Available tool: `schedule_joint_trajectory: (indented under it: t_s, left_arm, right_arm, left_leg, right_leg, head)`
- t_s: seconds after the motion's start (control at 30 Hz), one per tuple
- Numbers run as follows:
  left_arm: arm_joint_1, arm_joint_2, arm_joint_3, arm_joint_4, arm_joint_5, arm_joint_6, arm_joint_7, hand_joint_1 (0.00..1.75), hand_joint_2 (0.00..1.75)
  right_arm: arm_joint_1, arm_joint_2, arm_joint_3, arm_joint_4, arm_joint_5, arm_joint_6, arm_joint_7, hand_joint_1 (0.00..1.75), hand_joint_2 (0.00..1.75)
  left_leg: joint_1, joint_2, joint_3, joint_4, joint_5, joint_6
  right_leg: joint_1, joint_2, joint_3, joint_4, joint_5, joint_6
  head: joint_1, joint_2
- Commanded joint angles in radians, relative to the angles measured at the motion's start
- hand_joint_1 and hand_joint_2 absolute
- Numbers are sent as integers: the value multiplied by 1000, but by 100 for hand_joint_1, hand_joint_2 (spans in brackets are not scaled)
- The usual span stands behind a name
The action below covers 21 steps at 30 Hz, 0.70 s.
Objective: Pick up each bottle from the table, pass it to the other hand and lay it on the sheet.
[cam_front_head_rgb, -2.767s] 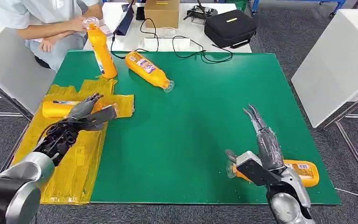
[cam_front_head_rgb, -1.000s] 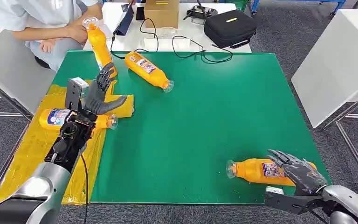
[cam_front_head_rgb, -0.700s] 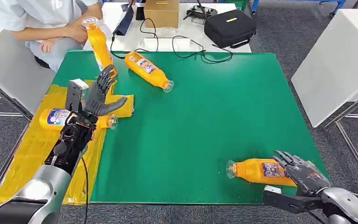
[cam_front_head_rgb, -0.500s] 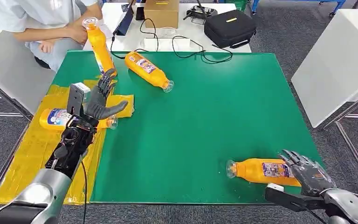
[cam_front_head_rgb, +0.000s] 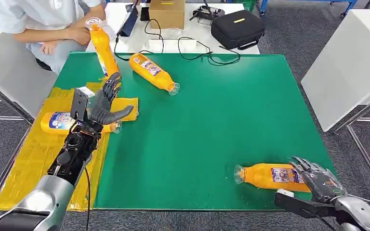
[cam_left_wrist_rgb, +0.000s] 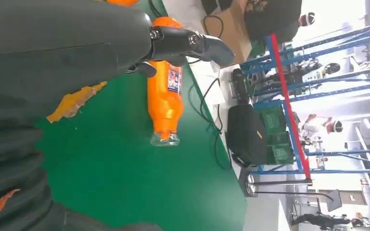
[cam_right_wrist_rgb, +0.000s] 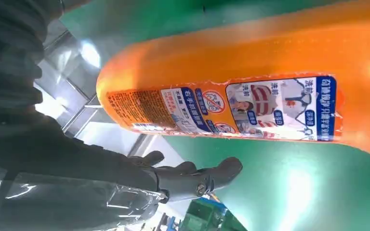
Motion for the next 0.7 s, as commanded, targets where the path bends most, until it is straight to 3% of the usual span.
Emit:
schedule_joint_trajectory:
  t_s: [0.03, 0.13, 0.23, 0.47, 0.5, 0.53, 0.57, 0.7]
  left_arm:
    - [-20, 9, -30, 32, 0, 3, 7, 0, 175]
    - [-23, 4, -40, 41, 4, 4, 5, 0, 175]
    - [-23, 0, -46, 45, 7, 7, 8, 0, 175]
    - [19, -4, -44, 47, 19, 8, 3, 0, 175]
    - [20, -4, -44, 49, 19, 9, 3, 0, 0]
    - [18, -18, -22, 73, 61, -31, 29, 0, 0]
    - [16, -30, -18, 100, 66, -30, 22, 0, 0]
    - [10, -48, -23, 151, 61, -18, -14, 0, 0]
  right_arm:
    - [-23, 41, -17, 83, 5, -4, 5, 0, 175]
    - [-42, 53, -18, 123, 31, -17, 26, 0, 175]
    - [-52, 66, -20, 153, 52, -28, 44, 0, 175]
    - [-1, 105, -50, 164, 92, -45, 86, 0, 175]
    - [1, 103, -53, 168, 90, -45, 84, 0, 175]
    - [-31, 120, -65, 232, 141, 12, 182, 0, 175]
    - [-130, 145, -40, 393, 167, -24, 154, 0, 175]
    - [-276, 194, -8, 660, 212, -136, 116, 0, 175]
  left_leg:
    - [0, 1, 4, -1, -2, 0]
    - [1, 1, 10, -1, -4, 1]
    - [1, 1, 5, -1, -2, 1]
    - [1, 0, 10, -2, -3, 1]
    - [1, 0, 6, -2, -2, 0]
    - [1, 0, 5, -1, -2, 0]
    - [1, 0, 4, -1, -1, 0]
    - [2, 5, 8, -3, -2, 1]
  right_leg:
    - [1, -1, 5, -1, -1, -2]
    - [2, -1, 10, -2, -3, -5]
    - [2, -1, 6, -2, -1, -3]
    - [2, -2, 11, -3, -3, -4]
    - [1, -1, 6, -2, -2, -3]
    - [1, -1, 5, -2, -1, -2]
    - [1, -1, 4, -2, -1, -2]
    - [3, 3, 9, -6, 1, -2]
  head:
    - [0, 0]
    - [0, 0]
    - [0, 0]
    - [0, 0]
    - [0, 0]
    - [0, 0]
    - [0, 0]
    - [-1, 0]
